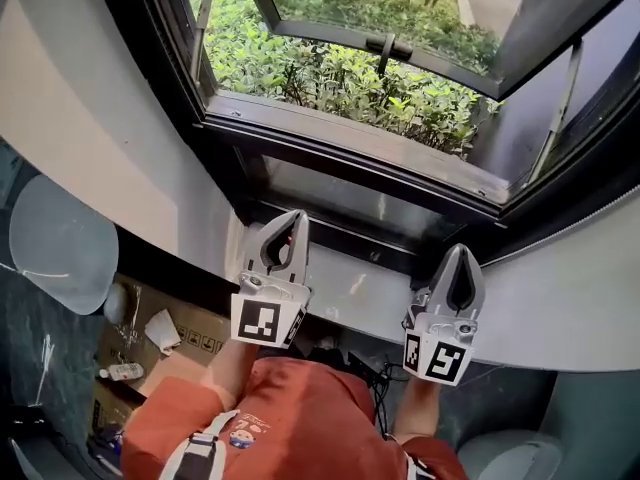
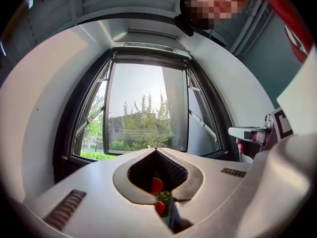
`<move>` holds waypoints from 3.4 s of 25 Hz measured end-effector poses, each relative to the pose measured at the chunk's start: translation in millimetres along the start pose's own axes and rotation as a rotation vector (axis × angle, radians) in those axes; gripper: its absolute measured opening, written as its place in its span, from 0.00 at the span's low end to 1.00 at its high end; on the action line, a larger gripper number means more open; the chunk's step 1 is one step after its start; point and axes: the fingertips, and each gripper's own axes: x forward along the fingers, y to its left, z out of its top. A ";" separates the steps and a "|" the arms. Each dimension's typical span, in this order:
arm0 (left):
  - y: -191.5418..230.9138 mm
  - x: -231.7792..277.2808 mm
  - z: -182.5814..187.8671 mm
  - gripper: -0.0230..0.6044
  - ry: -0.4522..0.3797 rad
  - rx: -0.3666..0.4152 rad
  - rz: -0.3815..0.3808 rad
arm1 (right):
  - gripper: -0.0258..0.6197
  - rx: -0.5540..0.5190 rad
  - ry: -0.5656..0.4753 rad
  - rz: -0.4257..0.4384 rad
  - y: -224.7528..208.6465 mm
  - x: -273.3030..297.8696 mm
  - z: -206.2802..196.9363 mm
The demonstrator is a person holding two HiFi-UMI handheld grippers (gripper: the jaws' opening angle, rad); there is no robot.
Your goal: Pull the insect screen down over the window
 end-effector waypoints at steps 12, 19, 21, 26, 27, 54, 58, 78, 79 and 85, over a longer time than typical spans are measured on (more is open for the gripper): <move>38.1 38.4 -2.0 0.04 -0.018 -0.022 -0.025 | 0.05 -0.052 -0.042 -0.030 13.3 46.7 3.9; 60.5 50.4 23.5 0.04 -0.106 0.002 -0.011 | 0.05 -0.103 -0.115 -0.017 17.8 74.7 27.1; 66.9 55.6 36.2 0.04 -0.125 0.013 0.000 | 0.05 -0.118 -0.147 -0.018 16.8 82.8 38.7; 77.1 70.8 71.1 0.04 -0.226 0.039 -0.013 | 0.05 -0.176 -0.234 -0.008 18.2 103.3 72.1; 79.6 74.0 79.3 0.04 -0.249 0.043 -0.013 | 0.05 -0.186 -0.250 -0.005 19.3 107.1 78.3; 122.6 114.3 286.9 0.04 -0.650 0.191 0.006 | 0.05 -0.343 -0.620 0.023 24.7 188.4 281.9; 124.0 124.9 317.7 0.04 -0.679 0.225 0.007 | 0.05 -0.385 -0.636 0.028 23.3 203.5 306.1; 120.5 173.0 449.7 0.05 -0.748 0.517 0.051 | 0.05 -0.801 -0.606 -0.044 15.3 280.8 418.0; 120.0 174.4 457.0 0.05 -0.752 0.540 0.059 | 0.05 -0.816 -0.598 -0.051 14.6 285.9 425.6; 113.9 189.1 502.2 0.05 -0.766 0.751 0.125 | 0.06 -0.983 -0.536 -0.092 12.8 316.1 463.0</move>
